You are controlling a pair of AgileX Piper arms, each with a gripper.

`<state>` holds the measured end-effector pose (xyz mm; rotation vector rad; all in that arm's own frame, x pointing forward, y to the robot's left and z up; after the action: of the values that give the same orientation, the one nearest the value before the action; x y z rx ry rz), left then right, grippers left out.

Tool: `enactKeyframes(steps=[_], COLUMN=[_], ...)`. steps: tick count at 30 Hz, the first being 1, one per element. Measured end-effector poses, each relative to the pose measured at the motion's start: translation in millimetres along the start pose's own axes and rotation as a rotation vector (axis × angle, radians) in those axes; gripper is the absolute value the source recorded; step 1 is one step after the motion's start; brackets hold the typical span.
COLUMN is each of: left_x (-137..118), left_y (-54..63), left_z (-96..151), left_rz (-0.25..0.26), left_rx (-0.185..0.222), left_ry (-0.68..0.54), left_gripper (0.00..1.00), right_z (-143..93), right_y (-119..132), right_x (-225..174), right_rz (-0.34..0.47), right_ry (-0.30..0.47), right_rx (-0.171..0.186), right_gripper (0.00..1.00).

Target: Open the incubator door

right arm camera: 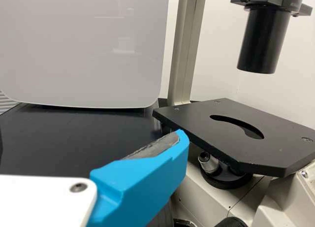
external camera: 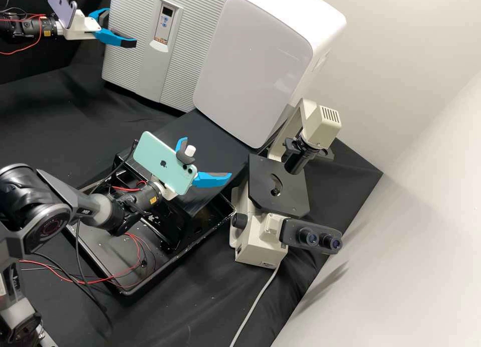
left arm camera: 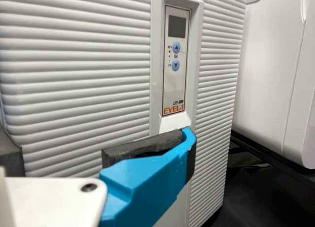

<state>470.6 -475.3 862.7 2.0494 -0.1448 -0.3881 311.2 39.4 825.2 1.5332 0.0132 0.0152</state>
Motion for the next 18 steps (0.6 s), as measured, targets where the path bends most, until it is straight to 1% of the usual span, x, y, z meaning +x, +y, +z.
enactKeyframes(steps=[10,15,18], left_x=[-1.3,-1.6,-1.8], left_y=[-3.2,-5.7,-4.6], left_z=[-0.6,0.4,0.5], left_rz=[-0.005,-0.006,0.000], left_rx=[-0.011,-0.024,-0.029], left_ry=[0.005,0.007,0.008], left_gripper=[0.00,0.00,0.00], right_z=[0.0,0.0,0.0], right_y=[0.0,0.0,0.0], right_x=[0.0,0.0,0.0], right_rz=[0.000,0.000,0.000], right_ry=[0.000,0.000,0.000], right_rx=[0.000,0.000,0.000], right_gripper=[1.00,1.00,1.00])
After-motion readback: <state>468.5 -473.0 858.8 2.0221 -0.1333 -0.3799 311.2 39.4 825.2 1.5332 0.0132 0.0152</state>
